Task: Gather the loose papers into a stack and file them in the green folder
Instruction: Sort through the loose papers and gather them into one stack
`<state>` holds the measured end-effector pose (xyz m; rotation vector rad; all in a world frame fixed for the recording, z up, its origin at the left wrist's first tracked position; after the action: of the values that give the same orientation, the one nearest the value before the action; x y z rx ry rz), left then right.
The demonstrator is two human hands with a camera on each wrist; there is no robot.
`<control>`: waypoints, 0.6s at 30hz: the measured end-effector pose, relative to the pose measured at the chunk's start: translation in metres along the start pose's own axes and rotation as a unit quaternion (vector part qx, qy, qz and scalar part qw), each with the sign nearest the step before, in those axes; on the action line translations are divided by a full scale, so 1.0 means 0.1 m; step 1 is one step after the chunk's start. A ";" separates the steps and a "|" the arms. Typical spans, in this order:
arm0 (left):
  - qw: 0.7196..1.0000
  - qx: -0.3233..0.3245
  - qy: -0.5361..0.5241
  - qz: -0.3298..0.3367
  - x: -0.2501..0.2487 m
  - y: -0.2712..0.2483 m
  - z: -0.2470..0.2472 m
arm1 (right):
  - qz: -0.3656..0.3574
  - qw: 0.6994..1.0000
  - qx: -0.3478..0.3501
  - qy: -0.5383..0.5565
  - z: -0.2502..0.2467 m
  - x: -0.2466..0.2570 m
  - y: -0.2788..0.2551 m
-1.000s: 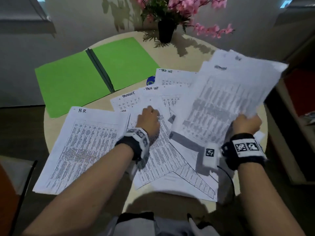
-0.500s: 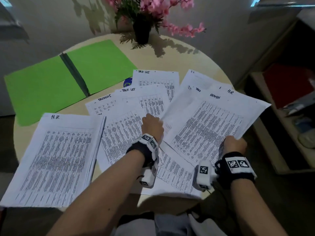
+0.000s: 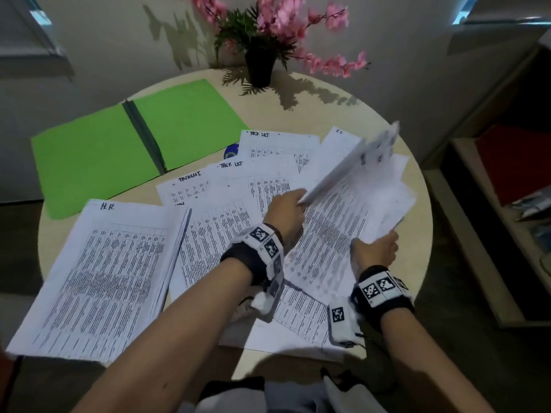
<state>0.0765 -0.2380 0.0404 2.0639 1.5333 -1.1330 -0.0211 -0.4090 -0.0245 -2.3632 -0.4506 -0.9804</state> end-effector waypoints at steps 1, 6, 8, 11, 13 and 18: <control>0.999 -0.023 -0.034 0.020 -0.09 -0.03 -0.15 | 0.010 0.999 -0.018 0.032 -0.04 0.01 0.01; 0.978 -0.018 -0.205 -0.019 -0.03 -0.18 -0.76 | -0.009 0.936 0.105 0.336 -0.16 0.47 -0.04; 0.984 0.007 -0.177 -0.026 0.01 -0.26 -0.83 | -0.112 0.931 0.129 0.323 -0.25 0.85 -0.19; 0.980 -0.071 -0.187 -0.001 -0.01 -0.34 -1.02 | -0.270 0.905 0.108 0.311 -0.41 1.39 -0.55; 0.961 -0.143 -0.236 0.029 -0.02 -0.38 -1.22 | -0.322 0.882 0.098 0.330 -0.52 1.61 -0.72; 0.928 -0.178 -0.324 0.053 0.11 -0.53 -1.40 | -0.371 0.857 0.090 0.347 -0.56 1.63 -0.88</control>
<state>0.0849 -0.1179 0.1309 1.3245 1.1683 -1.2185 0.0161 -0.3557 0.1584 -1.4798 -1.1199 -1.9248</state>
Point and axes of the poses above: each hand's wrist, its own y-axis towards the middle knuckle, its own z-axis out of the palm, x = y × z, the point moved 5 cm from there along y, towards the middle knuckle, and after that the axes turned 1 degree about -z, right-handed, at the moved point
